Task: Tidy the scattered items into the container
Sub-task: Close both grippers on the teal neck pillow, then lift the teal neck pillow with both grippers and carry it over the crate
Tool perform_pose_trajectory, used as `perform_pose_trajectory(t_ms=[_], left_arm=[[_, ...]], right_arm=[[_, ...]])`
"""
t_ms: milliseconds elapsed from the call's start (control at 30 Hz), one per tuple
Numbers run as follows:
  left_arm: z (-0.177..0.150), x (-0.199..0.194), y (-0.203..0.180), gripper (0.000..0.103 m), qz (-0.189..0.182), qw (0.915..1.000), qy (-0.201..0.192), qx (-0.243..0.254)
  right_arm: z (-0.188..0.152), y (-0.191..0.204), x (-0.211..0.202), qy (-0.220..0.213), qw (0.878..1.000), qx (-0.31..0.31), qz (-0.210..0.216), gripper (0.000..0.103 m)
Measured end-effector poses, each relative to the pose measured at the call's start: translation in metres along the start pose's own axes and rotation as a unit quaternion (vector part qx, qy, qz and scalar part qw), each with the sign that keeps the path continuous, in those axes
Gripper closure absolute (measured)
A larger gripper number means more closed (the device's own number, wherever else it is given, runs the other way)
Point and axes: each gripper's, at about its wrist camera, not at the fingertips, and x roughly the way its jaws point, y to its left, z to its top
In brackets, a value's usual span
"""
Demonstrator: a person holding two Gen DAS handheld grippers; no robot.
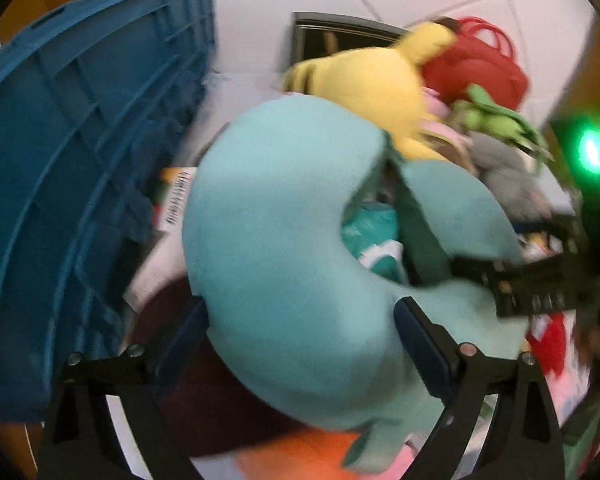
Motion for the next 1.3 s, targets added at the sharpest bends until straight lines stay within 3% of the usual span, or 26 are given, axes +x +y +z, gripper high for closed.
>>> perform_pose_trajectory(t_ms=[100, 200, 267, 333, 400, 533, 667, 1000, 1167, 1233, 1300], left_arm=[[-0.005, -0.017, -0.019, 0.007, 0.02, 0.9994, -0.016, 0.023], [0.009, -0.03, -0.021, 0.006, 0.066, 0.9966, -0.039, 0.031], [0.026, -0.032, -0.008, 0.004, 0.07, 0.9966, -0.041, 0.014], [0.04, -0.022, 0.001, 0.002, 0.056, 0.998, -0.025, 0.013], [0.05, -0.006, 0.007, 0.002, 0.069, 0.9973, -0.006, 0.023], [0.048, 0.027, 0.012, 0.002, 0.051, 0.9968, 0.041, 0.046], [0.032, 0.059, 0.008, 0.0, 0.092, 0.99, 0.059, 0.09], [0.031, 0.06, 0.044, 0.0, 0.039, 0.996, 0.051, 0.062], [0.024, 0.083, 0.062, 0.0, -0.021, 0.9964, 0.082, 0.002], [0.018, 0.082, 0.064, 0.007, -0.037, 0.9962, 0.077, -0.014], [0.013, 0.07, 0.059, 0.013, -0.03, 0.9979, 0.058, -0.002]], right_arm=[[-0.005, -0.01, -0.014, 0.001, 0.999, -0.052, -0.009, 0.009], [-0.007, -0.013, -0.012, 0.0, 0.999, -0.048, 0.013, 0.009], [-0.009, -0.016, -0.01, -0.002, 0.999, -0.026, 0.039, 0.008], [-0.016, -0.012, -0.006, -0.007, 0.999, -0.006, 0.05, 0.007], [-0.018, -0.014, -0.005, -0.008, 0.998, 0.02, 0.063, 0.004], [-0.018, -0.014, -0.011, -0.019, 0.993, 0.072, 0.095, 0.0], [-0.015, -0.006, -0.011, -0.023, 0.989, 0.118, 0.091, 0.0], [-0.002, 0.014, -0.002, -0.029, 0.982, 0.184, 0.041, 0.0], [-0.002, 0.019, 0.029, 0.01, 0.979, 0.201, 0.008, 0.0], [-0.002, 0.023, 0.041, 0.02, 0.982, 0.189, -0.005, 0.0], [-0.005, 0.021, 0.04, 0.001, 0.982, 0.186, 0.007, 0.0]])
